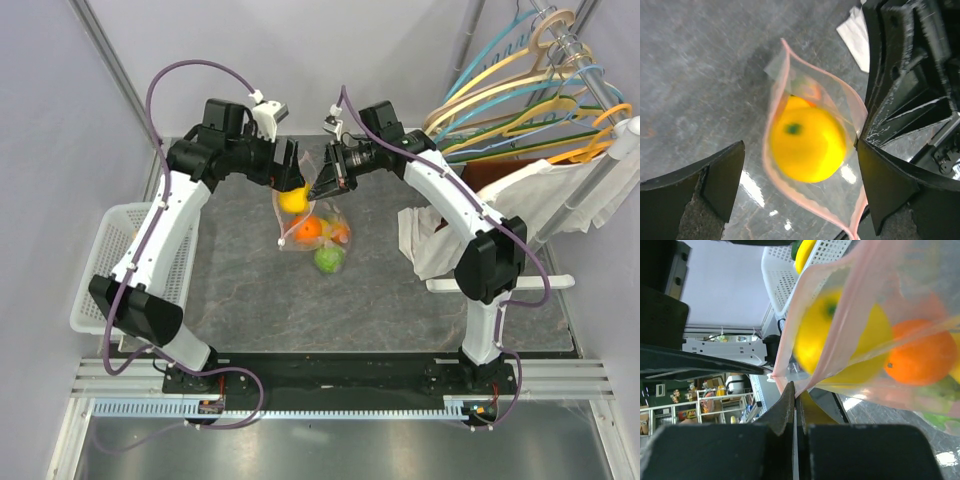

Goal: Place the food in the zip-top bag and seal the zipper
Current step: Place the fake fruit in the zipper food storage bag.

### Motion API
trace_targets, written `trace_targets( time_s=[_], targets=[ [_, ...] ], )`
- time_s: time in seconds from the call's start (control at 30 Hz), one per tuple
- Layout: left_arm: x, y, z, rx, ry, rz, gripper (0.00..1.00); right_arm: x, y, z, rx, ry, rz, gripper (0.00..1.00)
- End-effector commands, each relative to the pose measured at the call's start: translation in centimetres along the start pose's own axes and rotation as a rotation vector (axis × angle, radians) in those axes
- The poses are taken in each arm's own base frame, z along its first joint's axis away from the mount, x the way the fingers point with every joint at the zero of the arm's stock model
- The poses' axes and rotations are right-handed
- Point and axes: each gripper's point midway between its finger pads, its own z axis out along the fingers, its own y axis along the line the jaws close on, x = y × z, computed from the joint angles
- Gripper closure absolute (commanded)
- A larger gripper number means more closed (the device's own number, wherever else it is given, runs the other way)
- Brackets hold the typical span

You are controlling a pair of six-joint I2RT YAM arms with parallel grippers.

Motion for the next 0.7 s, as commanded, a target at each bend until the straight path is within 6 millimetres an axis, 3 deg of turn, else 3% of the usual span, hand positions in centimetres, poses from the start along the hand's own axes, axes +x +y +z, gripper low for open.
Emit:
trace_targets(
  time_s=[0.0,0.17,0.27,0.33,0.4,0.5,0.67],
  targets=[
    [-3.6,-1.5,-3.5,0.021,-0.092,0.114,0.0,-1.9,4.5,-2.6,-0.089,-0.069,-0.088,1.0],
    [-4.4,-2.5,-5.9,0.036,-0.092,0.123,0.0,-2.9,4.6,-4.0,-0.104,-0.103,-0.08,1.0],
    [-3.8,-1.4,-7.3,0.037,-0.096,0.063,0.0,-3.7,5.1,-5.0,-0.121,-0.126,-0.082,1.0],
    [-3.4,0.4,-8.9,0.002,-0.111,0.025,0.0,-5.1,5.5,-6.3,-0.123,-0.168,-0.093,1.0],
    [-2.0,1.9,-9.8,-0.021,-0.101,0.022,0.0,-5.0,5.0,-6.5,-0.118,-0.17,-0.083,1.0],
    [0.6,3.3,-10.2,-0.043,-0.058,-0.014,0.02,-2.8,1.8,-5.1,-0.102,-0.12,0.017,1.0],
    [6.0,6.1,-10.2,-0.12,0.044,-0.085,0.07,-3.3,1.3,-4.9,-0.087,-0.135,0.017,1.0]
  ],
)
